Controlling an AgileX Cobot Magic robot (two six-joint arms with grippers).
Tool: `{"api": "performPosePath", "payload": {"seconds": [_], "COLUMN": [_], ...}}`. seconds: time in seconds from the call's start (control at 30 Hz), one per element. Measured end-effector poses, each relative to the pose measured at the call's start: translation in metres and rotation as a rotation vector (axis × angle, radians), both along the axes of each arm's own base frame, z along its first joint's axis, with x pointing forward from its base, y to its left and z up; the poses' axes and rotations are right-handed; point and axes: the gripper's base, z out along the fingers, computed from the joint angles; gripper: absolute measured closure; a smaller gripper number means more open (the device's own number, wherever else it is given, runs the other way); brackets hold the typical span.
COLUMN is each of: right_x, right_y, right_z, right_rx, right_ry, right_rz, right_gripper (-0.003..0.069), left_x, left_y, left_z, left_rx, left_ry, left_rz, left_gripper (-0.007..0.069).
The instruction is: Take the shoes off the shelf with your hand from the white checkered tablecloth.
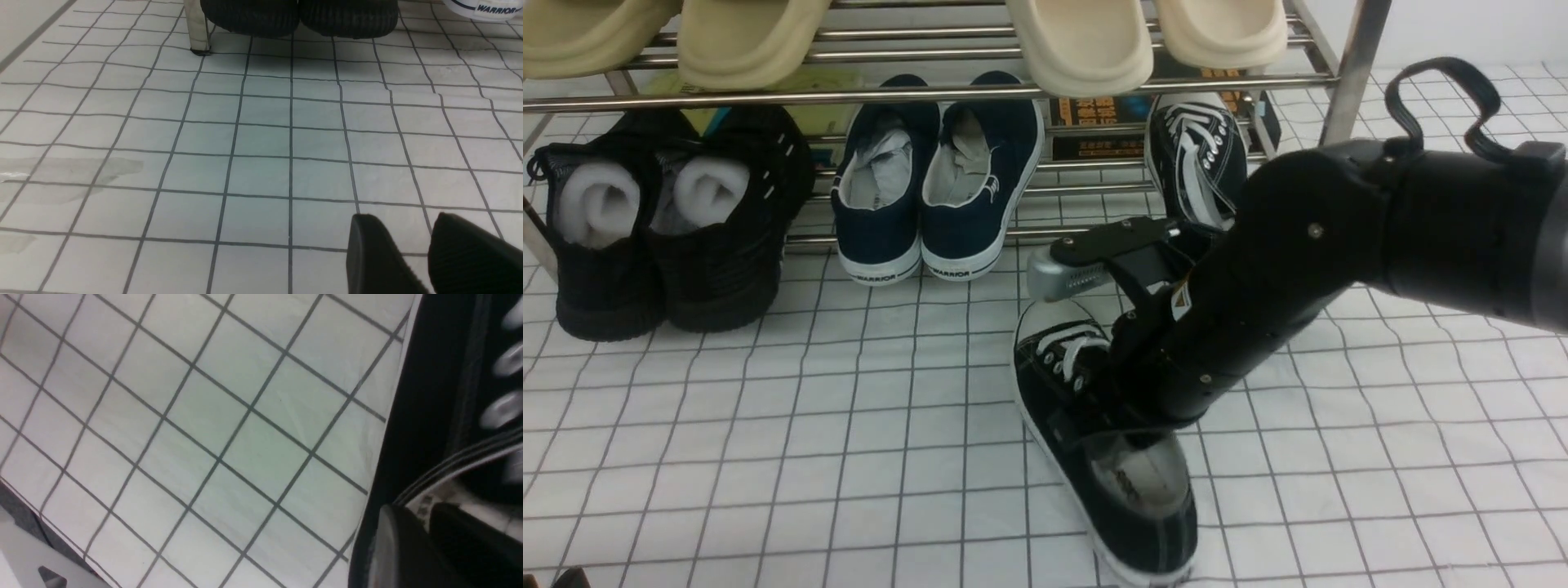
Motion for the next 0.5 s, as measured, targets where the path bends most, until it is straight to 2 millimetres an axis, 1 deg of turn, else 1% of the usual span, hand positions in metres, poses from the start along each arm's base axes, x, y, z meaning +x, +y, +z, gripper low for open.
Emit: {"api": "performPosePath", "payload": {"seconds": [0.03, 0.07, 0.1, 0.13, 0.17, 0.23, 0.3, 0.33, 0.37, 0.4, 0.43, 0.5], "right_x": [0.001, 0.001, 0.003, 0.003, 0.008, 0.018, 0.027, 0.038, 0.046, 0.048, 0.06, 0.077], "right_y": [0.0, 0.0, 0.0, 0.0, -0.002, -0.005, -0.008, -0.015, -0.019, -0.02, -0.026, -0.036], "right_z": [0.001, 0.002, 0.006, 0.006, 0.013, 0.024, 0.031, 0.04, 0.044, 0.045, 0.049, 0.05], "right_rx": [0.005, 0.007, 0.007, 0.005, 0.004, 0.006, 0.01, 0.006, 0.005, 0.004, 0.005, 0.005], "right_ry": [-0.001, -0.002, -0.008, -0.01, -0.032, -0.084, -0.139, -0.214, -0.264, -0.273, -0.355, -0.44], "right_rz": [-0.002, -0.003, 0.0, -0.001, 0.0, -0.01, -0.023, -0.043, -0.059, -0.062, -0.087, -0.125], "right_gripper": [0.0454, 0.0427, 0.0365, 0.0365, 0.03, 0.0234, 0.02, 0.0174, 0.0165, 0.0165, 0.0158, 0.0154], "left_x": [0.0, 0.0, 0.0, 0.0, 0.0, 0.0, 0.0, 0.0, 0.0, 0.0, 0.0, 0.0], "left_y": [0.0, 0.0, 0.0, 0.0, 0.0, 0.0, 0.0, 0.0, 0.0, 0.0, 0.0, 0.0], "left_z": [0.0, 0.0, 0.0, 0.0, 0.0, 0.0, 0.0, 0.0, 0.0, 0.0, 0.0, 0.0], "left_rx": [0.0, 0.0, 0.0, 0.0, 0.0, 0.0, 0.0, 0.0, 0.0, 0.0, 0.0, 0.0], "left_ry": [0.0, 0.0, 0.0, 0.0, 0.0, 0.0, 0.0, 0.0, 0.0, 0.0, 0.0, 0.0], "left_rz": [0.0, 0.0, 0.0, 0.0, 0.0, 0.0, 0.0, 0.0, 0.0, 0.0, 0.0, 0.0], "left_gripper": [0.0384, 0.0384, 0.0384, 0.0384, 0.0384, 0.0384, 0.0384, 0.0384, 0.0384, 0.0384, 0.0384, 0.0384]}}
